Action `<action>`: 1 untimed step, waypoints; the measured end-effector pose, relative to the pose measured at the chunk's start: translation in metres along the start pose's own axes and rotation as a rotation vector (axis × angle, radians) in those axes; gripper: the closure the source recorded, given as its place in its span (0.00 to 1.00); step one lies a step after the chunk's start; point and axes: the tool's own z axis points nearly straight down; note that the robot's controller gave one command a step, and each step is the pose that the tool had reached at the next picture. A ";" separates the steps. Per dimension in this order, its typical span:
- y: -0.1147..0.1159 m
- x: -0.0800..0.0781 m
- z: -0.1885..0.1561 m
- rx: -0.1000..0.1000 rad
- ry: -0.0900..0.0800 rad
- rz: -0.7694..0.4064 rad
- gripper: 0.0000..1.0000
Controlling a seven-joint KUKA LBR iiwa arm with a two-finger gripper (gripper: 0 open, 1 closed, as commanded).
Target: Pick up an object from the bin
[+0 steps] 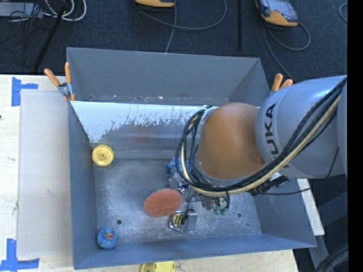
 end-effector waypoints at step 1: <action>0.022 -0.041 0.020 0.000 -0.006 -0.125 0.00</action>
Offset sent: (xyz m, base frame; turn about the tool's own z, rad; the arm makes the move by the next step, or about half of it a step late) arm 0.0507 0.0346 -0.0657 -0.1769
